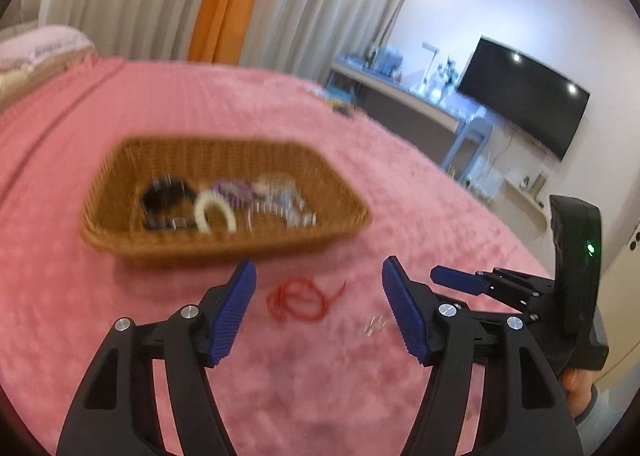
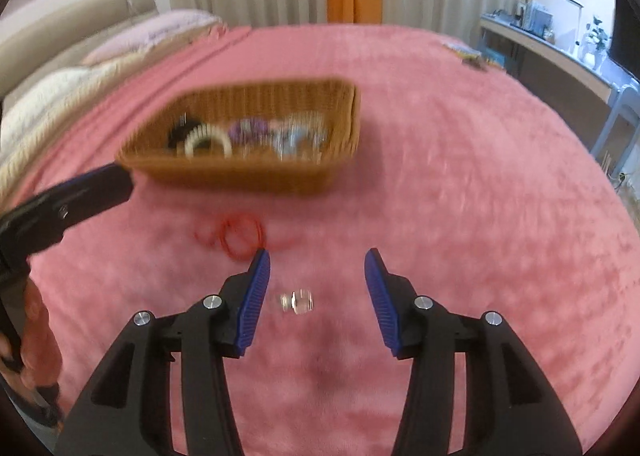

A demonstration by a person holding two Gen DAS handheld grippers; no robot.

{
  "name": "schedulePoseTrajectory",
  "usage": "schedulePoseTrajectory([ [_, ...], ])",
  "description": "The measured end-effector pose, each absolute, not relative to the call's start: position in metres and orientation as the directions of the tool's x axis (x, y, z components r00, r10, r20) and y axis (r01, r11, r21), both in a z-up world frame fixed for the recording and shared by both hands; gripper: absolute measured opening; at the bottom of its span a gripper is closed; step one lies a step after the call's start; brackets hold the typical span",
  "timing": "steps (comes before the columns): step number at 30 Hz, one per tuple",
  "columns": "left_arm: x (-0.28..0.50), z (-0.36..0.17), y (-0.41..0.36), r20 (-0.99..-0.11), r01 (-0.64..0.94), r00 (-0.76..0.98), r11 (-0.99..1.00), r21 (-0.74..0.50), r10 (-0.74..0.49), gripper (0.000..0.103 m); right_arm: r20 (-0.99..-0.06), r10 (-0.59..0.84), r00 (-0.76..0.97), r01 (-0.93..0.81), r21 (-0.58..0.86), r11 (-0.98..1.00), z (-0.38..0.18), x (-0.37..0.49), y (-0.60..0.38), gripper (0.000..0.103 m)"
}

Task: Organize jewelry
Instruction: 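Grasp the red cord with the left tool while the right tool grasps the small silver ring charm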

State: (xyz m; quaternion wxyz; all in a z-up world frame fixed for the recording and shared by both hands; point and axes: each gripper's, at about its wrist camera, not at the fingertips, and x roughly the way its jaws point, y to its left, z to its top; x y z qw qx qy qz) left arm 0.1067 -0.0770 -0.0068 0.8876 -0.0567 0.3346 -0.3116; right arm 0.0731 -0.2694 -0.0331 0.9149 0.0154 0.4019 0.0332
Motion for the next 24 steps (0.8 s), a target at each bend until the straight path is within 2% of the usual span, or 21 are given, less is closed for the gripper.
schedulePoseTrajectory([
  [9, 0.144, -0.067, -0.109, -0.741, 0.487, 0.472, 0.842, -0.233, -0.478, 0.062, -0.783, 0.085, 0.616, -0.063, 0.058, 0.996, -0.08, 0.075, -0.265, 0.045],
  [17, 0.169, -0.074, -0.122, -0.764, 0.461, 0.455, 0.855, -0.237, -0.457, 0.05, -0.766, 0.116, 0.633, -0.101, 0.067, 0.993, -0.083, 0.069, -0.264, 0.045],
  [18, 0.17, -0.074, -0.124, -0.765, 0.46, 0.458, 0.857, -0.232, -0.453, 0.049, -0.764, 0.125, 0.633, -0.111, 0.07, 0.991, -0.083, 0.068, -0.263, 0.042],
  [21, 0.173, -0.077, -0.129, -0.77, 0.447, 0.477, 0.871, -0.204, -0.425, 0.037, -0.756, 0.163, 0.634, -0.147, 0.089, 0.985, -0.081, 0.064, -0.26, 0.034],
  [23, 0.173, -0.077, -0.128, -0.771, 0.432, 0.494, 0.883, -0.183, -0.401, 0.018, -0.763, 0.19, 0.618, -0.173, 0.104, 0.979, -0.082, 0.063, -0.256, 0.032],
  [24, 0.174, -0.077, -0.127, -0.77, 0.428, 0.497, 0.885, -0.184, -0.4, 0.012, -0.768, 0.187, 0.613, -0.174, 0.1, 0.98, -0.082, 0.064, -0.254, 0.032],
])
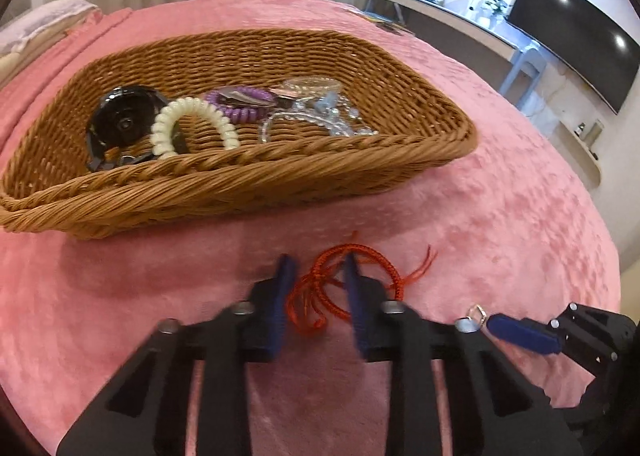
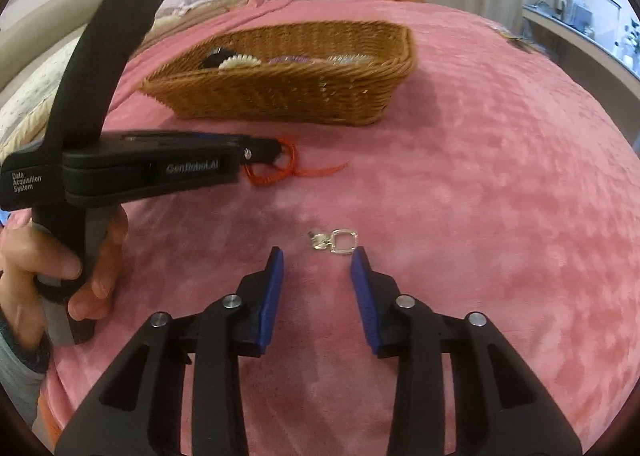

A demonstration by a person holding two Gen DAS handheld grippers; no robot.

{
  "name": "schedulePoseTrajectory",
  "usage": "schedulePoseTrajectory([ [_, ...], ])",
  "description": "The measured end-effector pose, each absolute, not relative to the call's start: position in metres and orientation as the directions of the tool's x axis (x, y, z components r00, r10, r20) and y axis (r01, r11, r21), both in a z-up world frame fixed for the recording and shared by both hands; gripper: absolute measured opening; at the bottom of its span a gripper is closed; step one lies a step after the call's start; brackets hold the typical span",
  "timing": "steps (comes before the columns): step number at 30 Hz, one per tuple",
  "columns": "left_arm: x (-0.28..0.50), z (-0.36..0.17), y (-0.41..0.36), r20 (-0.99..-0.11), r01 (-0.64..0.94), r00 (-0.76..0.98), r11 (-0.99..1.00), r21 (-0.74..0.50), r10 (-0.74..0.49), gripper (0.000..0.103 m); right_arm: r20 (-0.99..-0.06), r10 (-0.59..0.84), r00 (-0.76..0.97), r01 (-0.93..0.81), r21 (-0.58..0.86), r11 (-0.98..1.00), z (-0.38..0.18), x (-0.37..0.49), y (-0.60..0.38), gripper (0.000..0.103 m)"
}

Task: Organize jewelry
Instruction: 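Grasp the red cord with the left tool while the right tool grasps the small silver ring charm, then carry the red cord and ring charm into the basket and open both tools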

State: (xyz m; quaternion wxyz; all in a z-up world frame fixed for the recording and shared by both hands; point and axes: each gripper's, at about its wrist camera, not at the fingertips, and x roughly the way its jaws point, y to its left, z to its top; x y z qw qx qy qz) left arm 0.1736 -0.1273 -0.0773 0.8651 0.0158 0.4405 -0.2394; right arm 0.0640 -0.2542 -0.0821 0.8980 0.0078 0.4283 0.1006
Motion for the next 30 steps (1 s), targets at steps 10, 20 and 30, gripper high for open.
schedulePoseTrajectory([
  [10, 0.146, -0.068, -0.086, -0.737, 0.365, 0.541, 0.903, -0.228, -0.405, 0.003, -0.797, 0.144, 0.586, -0.152, 0.066, 0.986, -0.084, 0.086, -0.241, 0.032],
  [20, 0.104, -0.067, -0.038, -0.703, 0.264, 0.576, 0.909, -0.322, -0.417, 0.003, -0.783, 0.112, 0.612, -0.184, -0.003, 0.983, -0.087, 0.084, -0.228, 0.016],
  [30, 0.059, -0.05, -0.028, -0.623, 0.289, 0.67, 0.915, -0.283, -0.404, 0.003, -0.762, 0.133, 0.634, -0.235, -0.026, 0.972, -0.077, 0.063, -0.214, 0.007],
])
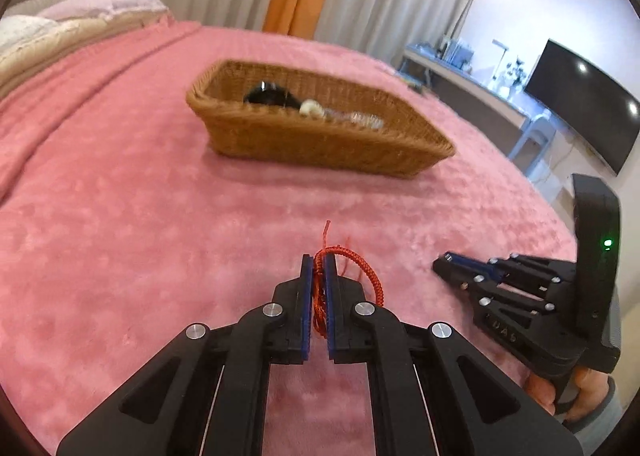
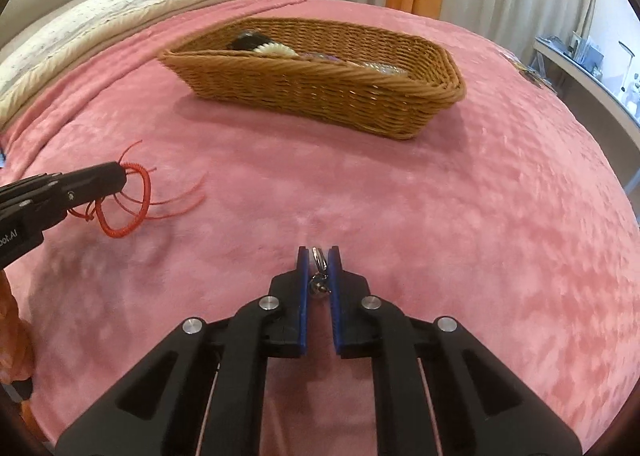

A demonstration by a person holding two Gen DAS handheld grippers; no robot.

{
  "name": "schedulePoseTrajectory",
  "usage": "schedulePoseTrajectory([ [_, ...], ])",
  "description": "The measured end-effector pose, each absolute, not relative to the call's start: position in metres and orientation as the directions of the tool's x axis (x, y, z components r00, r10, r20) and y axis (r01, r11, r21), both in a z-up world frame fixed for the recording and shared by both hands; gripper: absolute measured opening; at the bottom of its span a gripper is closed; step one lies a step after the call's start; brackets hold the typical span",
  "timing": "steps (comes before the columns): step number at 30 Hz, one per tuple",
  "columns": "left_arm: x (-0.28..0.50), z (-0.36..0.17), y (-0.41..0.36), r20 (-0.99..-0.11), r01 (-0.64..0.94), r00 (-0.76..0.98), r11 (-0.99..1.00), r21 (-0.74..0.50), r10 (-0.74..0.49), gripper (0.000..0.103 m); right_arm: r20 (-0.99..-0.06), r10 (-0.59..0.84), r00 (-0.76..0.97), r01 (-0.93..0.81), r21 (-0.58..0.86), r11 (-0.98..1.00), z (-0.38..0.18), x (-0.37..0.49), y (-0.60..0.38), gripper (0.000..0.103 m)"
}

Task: Organize jewelry
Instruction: 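Carry the red cord and ring charm into the basket and open both tools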

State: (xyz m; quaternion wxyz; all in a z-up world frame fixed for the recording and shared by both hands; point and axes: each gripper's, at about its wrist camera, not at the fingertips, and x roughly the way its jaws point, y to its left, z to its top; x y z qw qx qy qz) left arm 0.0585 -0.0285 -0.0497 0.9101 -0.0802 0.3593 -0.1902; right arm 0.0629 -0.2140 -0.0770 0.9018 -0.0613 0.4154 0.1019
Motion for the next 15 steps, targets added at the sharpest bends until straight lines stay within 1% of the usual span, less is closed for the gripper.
schedulePoseTrajectory([
  [3, 0.047, -0.039, -0.023, -0.595, 0.296, 0.692, 0.912, -0.283, -0.409, 0.003, -0.743, 0.159, 0.65, -0.252, -0.014, 0.968, -0.066, 0.053, -0.209, 0.007],
  [8, 0.036, -0.014, -0.018, -0.558, 0.311, 0.719, 0.91, -0.276, -0.415, 0.003, -0.692, 0.194, 0.696, -0.261, 0.008, 0.965, -0.031, 0.035, -0.207, 0.007],
  [10, 0.032, -0.001, -0.015, -0.529, 0.319, 0.737, 0.907, -0.276, -0.42, 0.003, -0.661, 0.207, 0.721, -0.263, 0.014, 0.965, -0.012, 0.029, -0.208, 0.007],
  [13, 0.03, 0.027, -0.01, -0.464, 0.344, 0.761, 0.888, -0.304, -0.453, 0.003, -0.607, 0.216, 0.765, -0.263, 0.012, 0.965, 0.021, 0.025, -0.21, 0.007],
  [15, 0.031, 0.046, -0.009, -0.43, 0.349, 0.784, 0.891, -0.289, -0.447, 0.003, -0.573, 0.223, 0.789, -0.261, 0.016, 0.965, 0.042, 0.028, -0.211, 0.007],
])
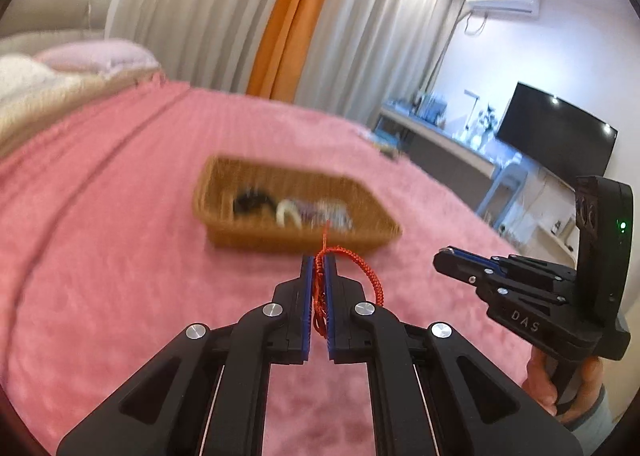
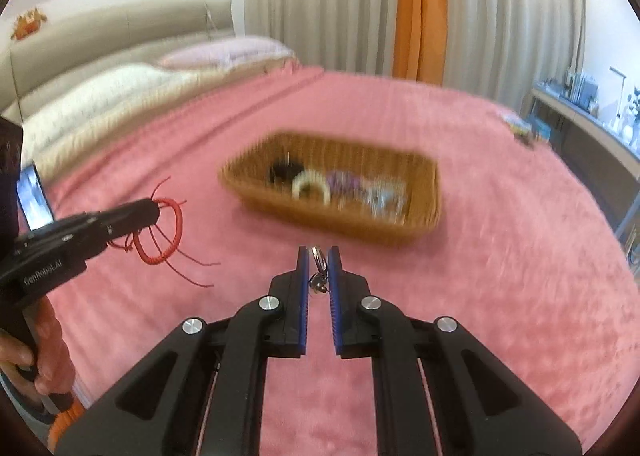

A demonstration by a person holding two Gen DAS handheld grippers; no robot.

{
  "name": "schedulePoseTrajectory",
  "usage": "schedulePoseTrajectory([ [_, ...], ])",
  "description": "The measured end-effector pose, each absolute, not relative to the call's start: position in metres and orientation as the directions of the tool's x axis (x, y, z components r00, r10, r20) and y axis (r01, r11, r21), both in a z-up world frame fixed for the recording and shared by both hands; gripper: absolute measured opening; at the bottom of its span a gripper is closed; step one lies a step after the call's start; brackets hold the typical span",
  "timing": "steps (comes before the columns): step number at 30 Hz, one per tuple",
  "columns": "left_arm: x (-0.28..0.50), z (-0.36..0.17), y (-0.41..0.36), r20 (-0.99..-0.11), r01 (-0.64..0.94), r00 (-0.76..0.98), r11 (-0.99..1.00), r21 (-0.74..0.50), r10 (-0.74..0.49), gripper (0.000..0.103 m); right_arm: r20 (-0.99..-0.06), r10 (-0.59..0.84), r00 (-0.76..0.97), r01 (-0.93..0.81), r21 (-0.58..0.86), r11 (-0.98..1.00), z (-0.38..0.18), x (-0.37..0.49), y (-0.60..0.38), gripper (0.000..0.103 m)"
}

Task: Organize jewelry
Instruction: 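Carry the red cord and ring charm into the basket and open both tools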

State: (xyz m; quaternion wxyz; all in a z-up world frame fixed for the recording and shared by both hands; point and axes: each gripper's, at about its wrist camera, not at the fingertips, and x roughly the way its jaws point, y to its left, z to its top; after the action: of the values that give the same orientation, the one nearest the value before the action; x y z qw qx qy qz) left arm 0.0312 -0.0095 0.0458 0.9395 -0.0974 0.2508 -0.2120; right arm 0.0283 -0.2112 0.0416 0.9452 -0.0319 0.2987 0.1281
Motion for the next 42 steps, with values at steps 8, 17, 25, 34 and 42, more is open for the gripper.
schedulePoseTrajectory([
  [8, 0.08, 0.113, -0.026, -0.324, 0.396, 0.839, 0.899, -0.186, -0.437, 0.003, -0.514, 0.257, 0.818, -0.268, 0.056, 0.962, 0.097, 0.095, -0.218, 0.007],
  [17, 0.174, 0.095, -0.044, -0.353, 0.387, 0.827, 0.898, -0.21, -0.438, 0.003, -0.607, 0.291, 0.739, -0.208, 0.206, 0.956, 0.063, 0.21, -0.237, 0.008],
  [25, 0.228, 0.031, -0.055, -0.457, 0.363, 0.778, 0.902, -0.233, -0.431, 0.003, -0.686, 0.267, 0.677, -0.164, 0.213, 0.963, 0.006, 0.257, -0.236, 0.008],
  [34, 0.244, 0.0, -0.058, -0.551, 0.346, 0.723, 0.909, -0.232, -0.416, 0.022, -0.746, 0.263, 0.612, -0.125, 0.238, 0.963, -0.024, 0.265, -0.237, 0.008],
  [42, 0.217, 0.026, -0.043, -0.502, 0.355, 0.746, 0.899, -0.254, -0.437, 0.045, -0.722, 0.29, 0.628, -0.124, 0.275, 0.954, -0.002, 0.243, -0.249, 0.019],
])
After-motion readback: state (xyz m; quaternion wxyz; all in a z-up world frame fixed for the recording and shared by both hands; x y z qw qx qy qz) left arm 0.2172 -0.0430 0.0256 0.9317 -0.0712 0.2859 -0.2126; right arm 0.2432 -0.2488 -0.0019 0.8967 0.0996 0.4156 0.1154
